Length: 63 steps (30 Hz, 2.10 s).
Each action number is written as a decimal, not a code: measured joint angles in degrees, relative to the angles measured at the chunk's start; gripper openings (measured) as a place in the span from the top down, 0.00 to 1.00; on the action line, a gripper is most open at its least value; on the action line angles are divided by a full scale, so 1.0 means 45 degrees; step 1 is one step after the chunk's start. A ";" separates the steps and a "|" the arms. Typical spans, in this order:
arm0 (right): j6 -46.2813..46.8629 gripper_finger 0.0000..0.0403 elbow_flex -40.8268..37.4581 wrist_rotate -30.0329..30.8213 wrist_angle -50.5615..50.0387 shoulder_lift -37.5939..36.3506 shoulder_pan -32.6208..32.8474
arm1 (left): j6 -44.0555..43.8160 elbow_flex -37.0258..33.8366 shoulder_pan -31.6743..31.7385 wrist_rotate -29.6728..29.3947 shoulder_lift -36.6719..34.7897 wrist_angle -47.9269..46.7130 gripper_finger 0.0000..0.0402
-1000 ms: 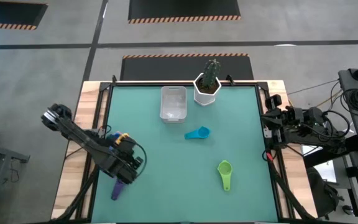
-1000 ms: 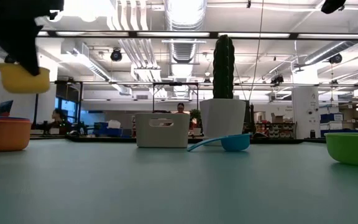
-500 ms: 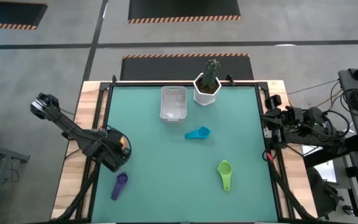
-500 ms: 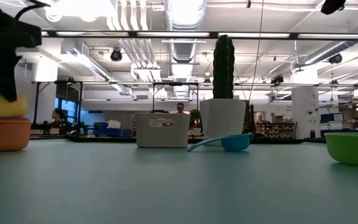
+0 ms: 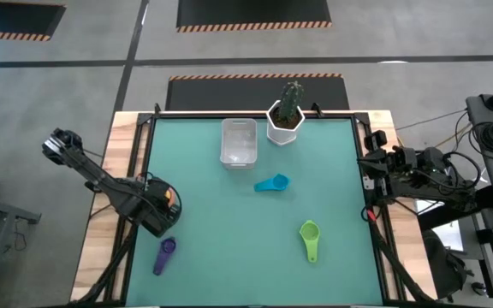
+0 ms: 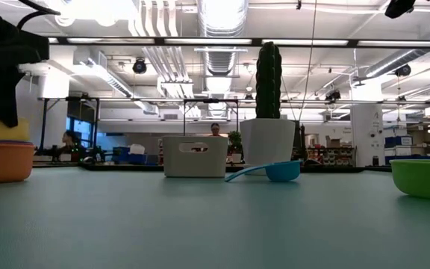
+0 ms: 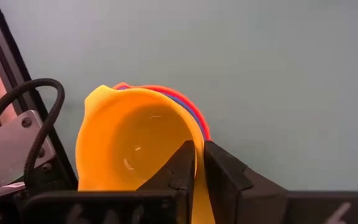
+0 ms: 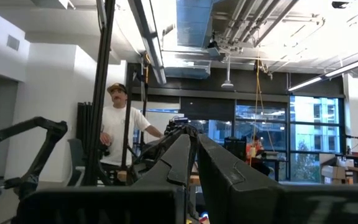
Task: Nest measuring cups in basket
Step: Stack the yellow measuring cup on top of the blue measuring cup, then stack the green measuring cup on top of the yellow measuring cup
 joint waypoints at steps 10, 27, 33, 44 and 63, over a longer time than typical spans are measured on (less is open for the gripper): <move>0.0000 0.96 0.0000 0.0000 -0.0004 0.0000 0.0000 | -0.0245 -0.0126 0.0000 0.0010 0.0080 -0.0003 0.95; -0.0026 0.96 0.0000 0.0000 -0.0049 0.0000 0.0000 | -0.0307 -0.0126 0.0000 0.0010 0.0075 0.0002 0.83; -0.0010 0.96 0.0000 0.0000 -0.0053 -0.0001 0.0000 | -0.0302 -0.0113 0.0000 0.0010 0.0075 0.0007 0.72; -0.0005 0.96 0.0000 0.0000 -0.0058 0.0000 0.0000 | 0.2141 0.1739 -0.0049 -0.1973 0.0528 0.1082 0.73; 0.0102 0.96 0.0000 0.0000 -0.0155 -0.0005 0.0000 | 0.6428 0.4999 -0.0063 -0.1861 0.4714 0.3890 0.73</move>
